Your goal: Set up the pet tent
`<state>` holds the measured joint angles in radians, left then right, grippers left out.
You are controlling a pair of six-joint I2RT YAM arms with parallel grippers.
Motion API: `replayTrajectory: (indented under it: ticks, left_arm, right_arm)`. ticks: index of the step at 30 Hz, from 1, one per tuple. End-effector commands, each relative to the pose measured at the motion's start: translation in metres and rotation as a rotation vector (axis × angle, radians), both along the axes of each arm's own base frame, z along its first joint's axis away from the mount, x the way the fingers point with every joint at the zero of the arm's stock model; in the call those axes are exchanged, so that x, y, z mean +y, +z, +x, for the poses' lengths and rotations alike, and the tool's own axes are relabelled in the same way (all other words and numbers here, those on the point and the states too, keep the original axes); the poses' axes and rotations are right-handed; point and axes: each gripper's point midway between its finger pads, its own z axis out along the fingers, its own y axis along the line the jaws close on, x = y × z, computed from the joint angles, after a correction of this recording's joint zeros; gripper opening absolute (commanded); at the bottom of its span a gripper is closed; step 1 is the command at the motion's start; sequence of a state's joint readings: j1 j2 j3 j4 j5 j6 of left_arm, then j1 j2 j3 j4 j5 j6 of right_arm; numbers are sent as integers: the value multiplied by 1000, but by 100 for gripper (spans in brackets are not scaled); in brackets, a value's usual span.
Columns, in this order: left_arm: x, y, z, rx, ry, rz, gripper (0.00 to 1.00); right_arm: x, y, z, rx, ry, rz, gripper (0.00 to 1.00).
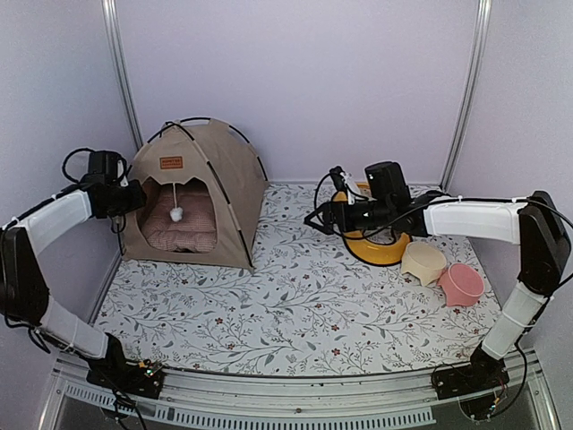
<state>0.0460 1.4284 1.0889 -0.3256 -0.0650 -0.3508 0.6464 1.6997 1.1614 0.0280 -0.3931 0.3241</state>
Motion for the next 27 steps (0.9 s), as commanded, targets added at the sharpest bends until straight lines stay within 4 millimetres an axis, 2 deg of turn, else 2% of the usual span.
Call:
replayTrajectory:
  ticks: [1, 7, 12, 22, 23, 27]
  left_arm:
    - [-30, 23, -19, -91, -129, -52, 45]
    - [-62, 34, -53, -145, -220, -92, 62]
    - [-94, 40, -75, -176, -307, -125, 72]
    - [-169, 65, -100, -277, -491, -205, 86]
    - [-176, 67, -102, -288, -509, -210, 94]
    - [-213, 78, -111, -326, -602, -230, 97]
  right_arm:
    - [-16, 9, 9, -19, -81, -8, 99]
    - [-27, 4, 23, 4, -148, -20, 99]
    - [-37, -1, 33, 32, -192, -19, 99]
    - [-70, -22, 52, 80, -312, -72, 99]
    - [-74, -25, 55, 85, -325, -81, 99]
    - [-98, -40, 68, 121, -411, -129, 99]
